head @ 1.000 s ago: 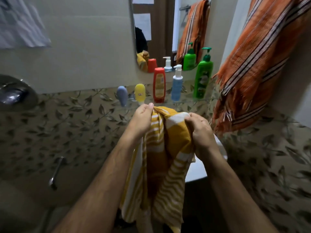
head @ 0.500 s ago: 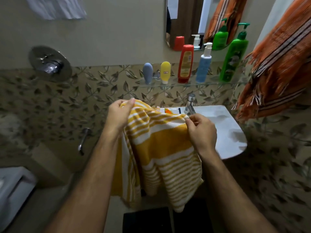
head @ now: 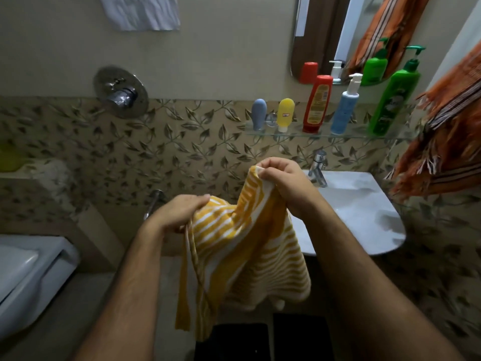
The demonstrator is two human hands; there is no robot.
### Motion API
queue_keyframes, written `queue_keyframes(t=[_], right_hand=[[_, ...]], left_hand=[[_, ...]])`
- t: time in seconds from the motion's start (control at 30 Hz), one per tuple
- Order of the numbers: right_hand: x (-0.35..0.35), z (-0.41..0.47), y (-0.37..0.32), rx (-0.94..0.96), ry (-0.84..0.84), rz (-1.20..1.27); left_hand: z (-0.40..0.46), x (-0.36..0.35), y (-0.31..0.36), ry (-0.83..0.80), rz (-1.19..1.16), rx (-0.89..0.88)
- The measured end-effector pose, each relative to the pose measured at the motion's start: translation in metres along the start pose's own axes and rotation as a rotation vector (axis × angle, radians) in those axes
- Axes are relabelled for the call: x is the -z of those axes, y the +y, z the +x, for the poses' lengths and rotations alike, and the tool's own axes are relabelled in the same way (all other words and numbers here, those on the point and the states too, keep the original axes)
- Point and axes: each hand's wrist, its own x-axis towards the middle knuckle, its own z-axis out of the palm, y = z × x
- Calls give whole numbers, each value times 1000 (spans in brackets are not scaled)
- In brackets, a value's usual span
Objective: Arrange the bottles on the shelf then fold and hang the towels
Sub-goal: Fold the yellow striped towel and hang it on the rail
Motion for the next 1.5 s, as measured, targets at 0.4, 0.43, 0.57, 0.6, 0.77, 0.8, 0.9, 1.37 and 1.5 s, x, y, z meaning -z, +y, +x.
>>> queue_keyframes(t=[0.4, 0.43, 0.57, 0.6, 0.77, 0.8, 0.9, 1.37, 1.5], right_hand=[[-33, 15, -21, 5, -336, -42], [-29, 16, -23, 17, -331, -30], [-5, 21, -28, 65, -272, 8], [2, 23, -29, 40, -280, 7], [47, 22, -28, -169, -575, -377], [56, 20, -28, -135, -599, -367], [72, 16, -33, 47, -642, -156], [58, 25, -33, 333, -337, -251], [51, 26, -29, 605, -25, -593]], left_hand=[[-24, -15, 36, -85, -282, -629], [-23, -20, 38, -130, -315, -611], [-15, -40, 45, -56, -378, -598], [-11, -44, 49, 16, -408, -612], [1, -57, 80, 215, -426, -702], [3, -59, 84, 233, -413, -695], [12, -71, 87, 342, -240, -671], [-30, -115, 84, 696, -333, -647], [-38, -138, 87, 562, -237, -576]])
